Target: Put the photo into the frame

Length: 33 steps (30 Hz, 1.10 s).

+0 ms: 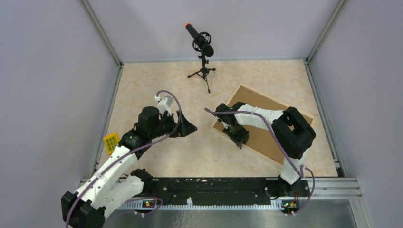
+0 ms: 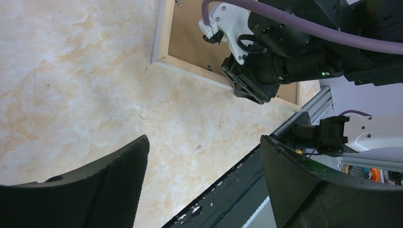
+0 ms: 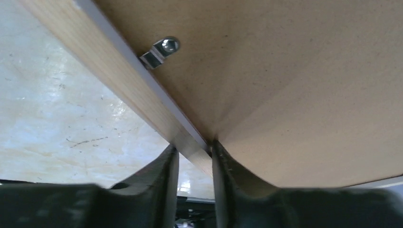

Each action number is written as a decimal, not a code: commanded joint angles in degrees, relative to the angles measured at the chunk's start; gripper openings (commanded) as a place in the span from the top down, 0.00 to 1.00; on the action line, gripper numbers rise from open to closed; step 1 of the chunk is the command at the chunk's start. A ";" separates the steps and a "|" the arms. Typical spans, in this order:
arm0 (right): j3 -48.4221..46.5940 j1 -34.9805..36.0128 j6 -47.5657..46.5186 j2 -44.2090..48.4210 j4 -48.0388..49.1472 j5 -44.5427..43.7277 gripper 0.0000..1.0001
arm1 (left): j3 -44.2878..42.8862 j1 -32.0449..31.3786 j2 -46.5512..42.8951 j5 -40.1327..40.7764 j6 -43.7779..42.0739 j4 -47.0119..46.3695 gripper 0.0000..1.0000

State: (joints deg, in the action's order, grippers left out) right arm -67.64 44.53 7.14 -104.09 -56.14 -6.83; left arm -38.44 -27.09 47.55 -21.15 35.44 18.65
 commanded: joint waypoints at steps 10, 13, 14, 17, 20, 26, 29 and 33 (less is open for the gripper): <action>1.02 1.17 1.70 1.79 7.64 -8.51 1.00 | -0.43 -0.11 0.92 0.93 0.07 -0.77 0.10; -1.90 1.13 2.01 6.49 7.43 -7.86 1.00 | -0.84 -0.14 0.79 1.14 0.07 -0.26 0.10; -3.47 0.87 2.53 8.33 6.93 -8.13 1.00 | -0.97 -0.11 0.71 1.27 0.00 -0.06 0.10; -8.46 -1.71 4.34 14.28 5.16 -5.41 1.00 | -1.55 -0.14 0.62 1.62 -0.20 0.59 0.10; -12.50 -7.13 6.02 19.21 3.66 2.04 1.00 | -2.12 -0.12 0.38 1.95 -0.23 1.19 0.10; -19.58 -17.37 8.85 25.06 2.11 13.45 1.00 | -3.20 -0.12 -0.44 2.72 -0.71 2.49 0.10; -23.44 -19.97 9.76 24.94 3.21 17.32 1.00 | -3.33 -0.10 -0.43 2.93 -0.81 2.52 0.10; -29.81 -22.76 12.77 21.63 5.20 22.26 1.00 | -3.31 -0.08 0.10 2.55 -0.64 1.96 0.10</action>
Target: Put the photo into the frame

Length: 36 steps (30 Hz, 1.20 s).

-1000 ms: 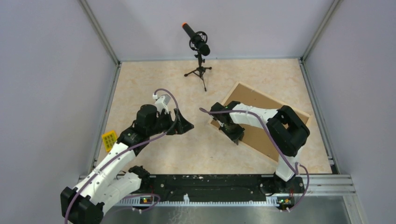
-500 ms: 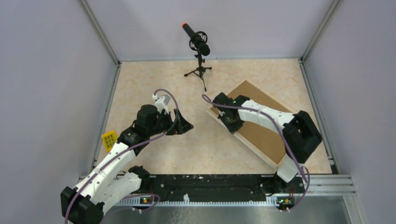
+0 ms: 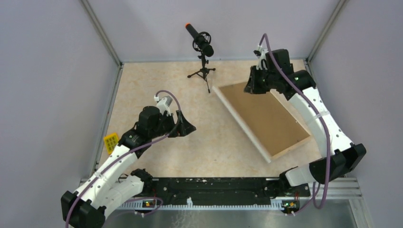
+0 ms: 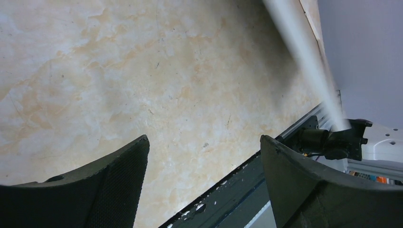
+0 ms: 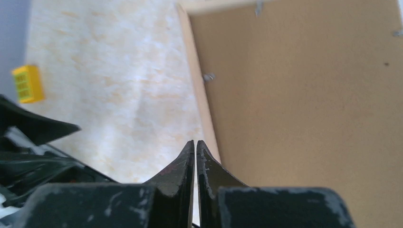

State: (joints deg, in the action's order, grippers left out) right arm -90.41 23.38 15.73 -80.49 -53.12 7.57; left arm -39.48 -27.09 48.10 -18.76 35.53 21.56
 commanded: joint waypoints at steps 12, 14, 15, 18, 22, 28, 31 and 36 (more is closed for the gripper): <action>4.12 0.98 1.92 -5.87 1.74 7.72 0.64 | 3.12 -0.41 5.12 -6.68 8.16 -14.26 0.05; 7.78 3.41 1.10 -7.01 0.19 3.37 0.49 | 3.24 -0.40 5.82 -6.38 7.12 -13.43 0.04; 9.19 5.09 0.55 -8.14 -0.86 0.85 0.42 | 3.19 -0.42 6.19 -6.30 6.67 -12.90 0.04; 12.29 8.82 -0.79 -14.05 -3.14 -2.84 0.33 | 4.06 -0.37 7.01 -6.64 6.50 -12.94 0.04; 13.29 14.10 -2.03 -21.27 -4.31 -8.43 0.26 | 5.71 -0.42 6.94 -7.79 7.72 -14.26 0.03; 11.38 16.15 -3.25 -29.15 -5.97 -10.69 0.34 | 6.15 -0.35 5.39 -7.49 6.89 -12.64 0.03; 10.76 16.76 -2.95 -31.63 -6.40 -12.50 0.42 | 6.21 -0.42 4.77 -7.27 6.55 -11.92 0.03; 10.97 19.01 0.01 -35.57 -5.53 -14.51 0.53 | 6.34 -0.42 4.05 -7.39 6.33 -11.45 0.03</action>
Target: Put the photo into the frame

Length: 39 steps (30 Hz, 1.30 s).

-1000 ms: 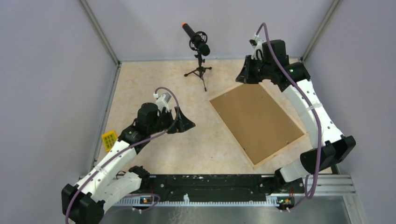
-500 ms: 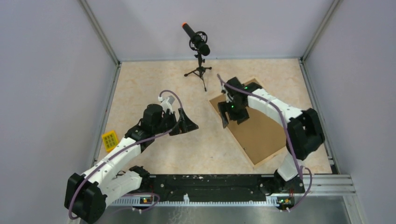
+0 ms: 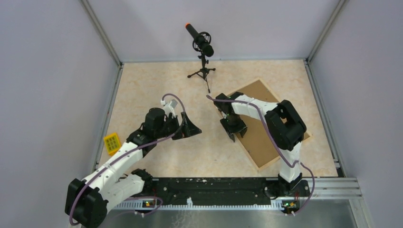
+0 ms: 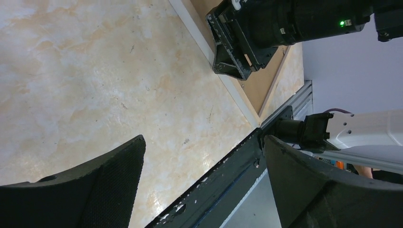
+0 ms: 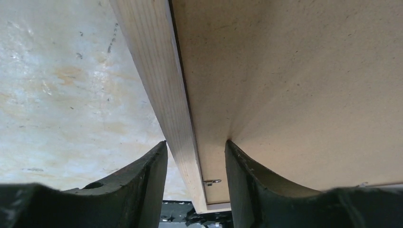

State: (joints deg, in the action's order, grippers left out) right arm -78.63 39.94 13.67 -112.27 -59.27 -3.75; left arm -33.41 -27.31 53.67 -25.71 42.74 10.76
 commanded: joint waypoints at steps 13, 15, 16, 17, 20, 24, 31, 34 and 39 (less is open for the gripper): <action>0.89 5.96 7.43 -11.05 5.47 -5.93 0.96 | 0.45 -0.13 -2.59 0.02 -1.84 0.46 0.03; 0.24 5.94 7.24 -9.27 5.18 -6.01 1.00 | 0.58 -0.12 -2.69 0.29 -1.83 0.57 0.03; -0.03 5.94 6.99 -6.76 5.32 -5.88 1.00 | 0.54 -0.18 -2.60 0.26 -1.81 0.50 0.03; -0.47 5.94 6.72 -4.57 5.46 -5.75 1.00 | 0.56 -0.19 -2.43 0.31 -1.83 0.40 0.03; -1.64 5.38 5.26 1.85 5.60 -2.99 1.00 | 0.66 -0.15 -1.37 -0.40 -1.46 -0.25 0.04; -1.08 3.01 4.21 9.83 7.74 3.11 1.00 | 0.79 -0.06 1.62 -2.42 2.61 -3.19 0.04; 3.04 -1.11 3.72 17.75 12.61 12.01 1.00 | 6.67 0.24 8.96 -2.77 24.84 -28.12 0.02; 4.07 -1.19 3.77 18.62 13.58 14.58 1.00 | 3.57 0.16 18.56 -6.00 27.82 -38.69 0.02; 5.94 -1.47 4.67 20.68 15.36 16.14 1.00 | -5.85 -0.69 36.23 -11.82 29.72 -45.49 0.05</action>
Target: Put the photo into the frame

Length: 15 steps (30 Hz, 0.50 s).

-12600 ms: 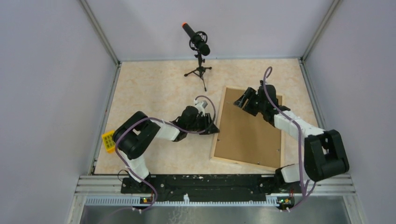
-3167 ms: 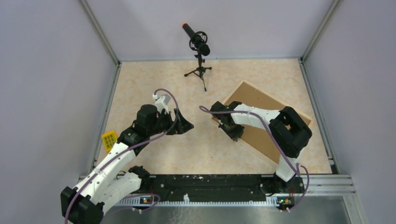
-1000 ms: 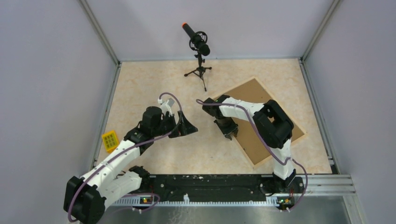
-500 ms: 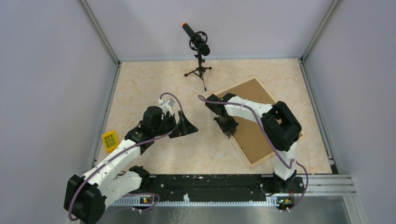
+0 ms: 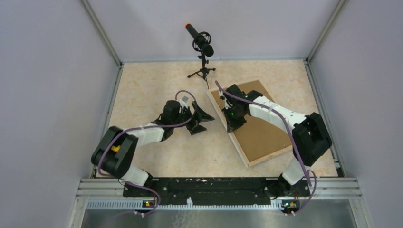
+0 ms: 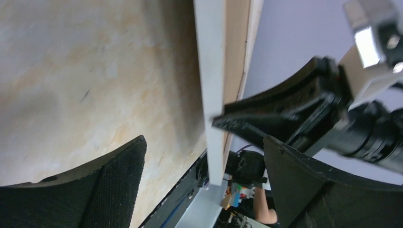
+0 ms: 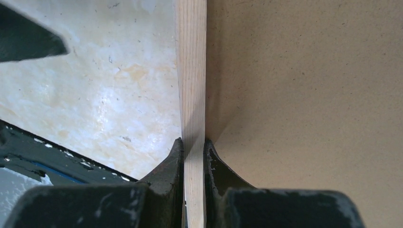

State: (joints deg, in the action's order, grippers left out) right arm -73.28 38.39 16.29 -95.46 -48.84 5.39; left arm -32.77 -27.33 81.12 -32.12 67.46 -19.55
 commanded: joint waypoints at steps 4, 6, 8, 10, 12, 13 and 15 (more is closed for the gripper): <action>0.72 0.00 2.62 4.30 5.78 7.87 1.00 | -13.13 -2.28 18.45 -4.93 4.28 -15.01 0.09; 0.88 0.02 2.96 4.68 6.41 8.18 1.00 | -16.14 -3.39 22.25 -5.68 4.87 -15.10 0.13; 0.93 0.01 3.17 4.96 6.76 8.45 1.00 | -17.76 -4.24 24.42 -4.55 5.09 -14.70 0.18; 1.29 -0.03 3.32 5.23 7.31 8.60 1.00 | -18.91 -4.48 25.75 -2.92 4.77 -14.08 0.24; 1.87 0.01 3.34 5.87 8.04 8.95 1.00 | -20.13 -4.48 26.94 -2.20 4.35 -12.79 0.32; 2.41 -0.03 3.45 6.47 8.58 9.25 1.00 | -20.88 -4.47 27.53 -2.21 4.12 -12.28 0.35; 3.42 0.08 3.57 7.54 10.03 10.26 1.00 | -21.96 -4.48 28.53 -2.77 3.80 -11.94 0.41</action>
State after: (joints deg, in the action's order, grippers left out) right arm -70.72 38.37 18.28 -93.30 -44.69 9.91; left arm -51.20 -31.99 108.16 -35.07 72.07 -29.95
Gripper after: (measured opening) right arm 0.082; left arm 0.635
